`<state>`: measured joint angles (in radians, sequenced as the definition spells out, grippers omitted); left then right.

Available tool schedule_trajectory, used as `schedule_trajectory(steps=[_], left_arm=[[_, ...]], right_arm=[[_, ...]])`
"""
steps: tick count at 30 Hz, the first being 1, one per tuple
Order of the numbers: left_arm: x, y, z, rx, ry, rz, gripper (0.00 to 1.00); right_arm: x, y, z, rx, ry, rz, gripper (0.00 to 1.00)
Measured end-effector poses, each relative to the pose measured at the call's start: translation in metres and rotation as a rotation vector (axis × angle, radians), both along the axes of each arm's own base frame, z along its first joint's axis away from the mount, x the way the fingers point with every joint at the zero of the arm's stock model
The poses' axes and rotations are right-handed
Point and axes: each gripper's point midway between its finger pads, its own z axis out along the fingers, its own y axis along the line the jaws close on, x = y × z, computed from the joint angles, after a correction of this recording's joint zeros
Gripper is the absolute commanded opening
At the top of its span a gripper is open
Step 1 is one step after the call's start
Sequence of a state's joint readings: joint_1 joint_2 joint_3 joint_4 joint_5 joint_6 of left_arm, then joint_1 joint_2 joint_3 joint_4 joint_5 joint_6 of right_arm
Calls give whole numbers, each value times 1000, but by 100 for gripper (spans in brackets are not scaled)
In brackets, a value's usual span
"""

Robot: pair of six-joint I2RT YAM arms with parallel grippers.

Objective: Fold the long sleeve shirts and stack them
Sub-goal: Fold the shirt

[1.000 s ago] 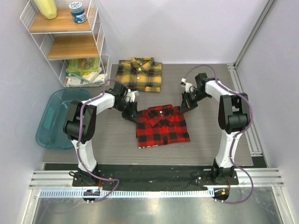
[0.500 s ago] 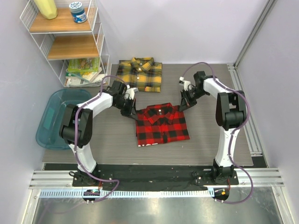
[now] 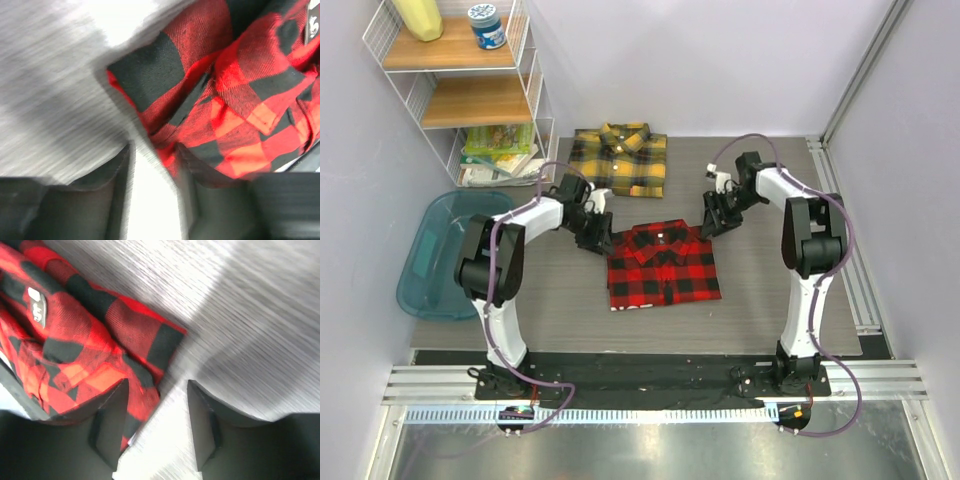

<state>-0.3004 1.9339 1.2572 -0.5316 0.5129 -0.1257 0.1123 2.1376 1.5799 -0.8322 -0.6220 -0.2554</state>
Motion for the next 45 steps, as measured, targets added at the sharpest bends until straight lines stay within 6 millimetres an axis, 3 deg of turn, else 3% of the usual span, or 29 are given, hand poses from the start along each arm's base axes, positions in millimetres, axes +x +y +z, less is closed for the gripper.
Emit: schedule_trajectory(steps=[1,2,4,6,8,11,13,15,17,20,27,36,41,45], left_arm=[[3,3,4,3,-20,1,61],[5,5,8,3,-36,2,79],[12,14,26,4,-104,9,98],[14,22,57,-5,-202,13,100],[13,27,101,-37,-323,25,100],[8,25,169,-129,-488,51,100],[3,24,197,-181,-542,53,100],[1,20,213,-230,-559,30,100],[-1,20,211,-246,-536,19,100],[-6,21,194,-239,-474,22,100],[-30,30,135,-182,-277,91,100],[-56,25,59,-203,5,225,91],[-49,21,46,-253,48,308,92],[-37,30,45,-289,49,405,95]], right_arm=[[2,-3,5,-2,-12,-10,64],[4,-6,11,-6,-28,-20,66],[9,-12,30,-6,-80,-31,65],[12,-16,55,2,-142,-37,60],[11,-14,83,16,-212,-33,57],[-2,9,115,47,-292,29,54],[-18,34,121,64,-310,104,52],[-39,63,112,77,-294,195,50],[-62,86,94,81,-241,269,48],[-82,103,63,73,-155,323,47],[-78,98,-2,22,-28,262,45],[-66,75,-2,62,-11,97,46],[-61,63,7,53,-31,101,47],[-59,68,37,9,-154,167,44]])
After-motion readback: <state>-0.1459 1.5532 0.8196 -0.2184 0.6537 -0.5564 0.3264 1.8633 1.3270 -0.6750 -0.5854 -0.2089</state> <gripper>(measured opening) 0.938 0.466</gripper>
